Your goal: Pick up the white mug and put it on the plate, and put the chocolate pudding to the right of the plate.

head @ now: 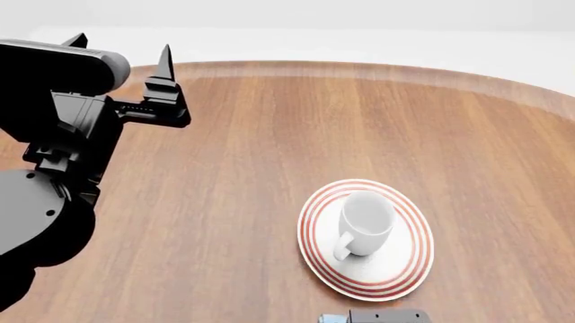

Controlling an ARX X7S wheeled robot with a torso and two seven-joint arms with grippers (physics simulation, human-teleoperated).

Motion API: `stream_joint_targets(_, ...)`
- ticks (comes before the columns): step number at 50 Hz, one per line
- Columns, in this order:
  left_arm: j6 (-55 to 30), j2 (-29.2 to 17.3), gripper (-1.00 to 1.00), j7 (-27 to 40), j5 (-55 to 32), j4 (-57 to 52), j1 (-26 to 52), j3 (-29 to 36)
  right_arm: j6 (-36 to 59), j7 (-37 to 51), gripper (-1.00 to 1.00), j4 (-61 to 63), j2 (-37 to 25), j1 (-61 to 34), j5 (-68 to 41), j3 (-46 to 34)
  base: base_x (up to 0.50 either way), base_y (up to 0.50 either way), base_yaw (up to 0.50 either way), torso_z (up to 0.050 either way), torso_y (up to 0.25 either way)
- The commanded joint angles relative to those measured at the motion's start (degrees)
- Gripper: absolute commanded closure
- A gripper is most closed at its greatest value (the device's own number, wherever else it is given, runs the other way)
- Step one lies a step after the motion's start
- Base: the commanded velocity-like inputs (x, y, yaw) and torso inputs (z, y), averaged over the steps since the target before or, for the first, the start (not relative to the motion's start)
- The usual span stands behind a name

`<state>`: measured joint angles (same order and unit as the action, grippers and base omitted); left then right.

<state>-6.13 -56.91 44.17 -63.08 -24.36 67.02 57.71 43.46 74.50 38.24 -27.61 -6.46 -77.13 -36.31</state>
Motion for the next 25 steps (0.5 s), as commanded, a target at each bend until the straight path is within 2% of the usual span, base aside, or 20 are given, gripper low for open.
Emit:
stream_joint_targets(1,0.2,0.9,-1.00,-1.3,0.7,-0.3,-0.4,-1.2,0.9,-1.3,1.00,1.5,0.7,-1.0,1.2,0.9,0.00,0.00,0.00,0.000,0.000)
stream_joint_targets(8,0.1,0.9,-1.00,-1.4,0.6,-0.3,-0.3,-1.3,0.9,-0.4,1.00,4.6,0.1,-2.9,-1.0,2.0,0.00,0.00,0.00,0.000,0.000)
stream_joint_targets(17,-0.3,0.7,-1.00,-1.3,0.4,-0.6,0.1,-1.6,0.4,5.6,1.00,13.3,-1.0,-8.7,-11.7,4.4,0.00,0.00,0.00,0.000,0.000)
stream_joint_targets(25,-0.5,0.6,-1.00,-1.1,0.3,-0.8,0.1,-1.8,-2.8,10.5,1.00,19.2,-4.4,-14.0,-21.9,7.5,0.00,0.00,0.00,0.000,0.000)
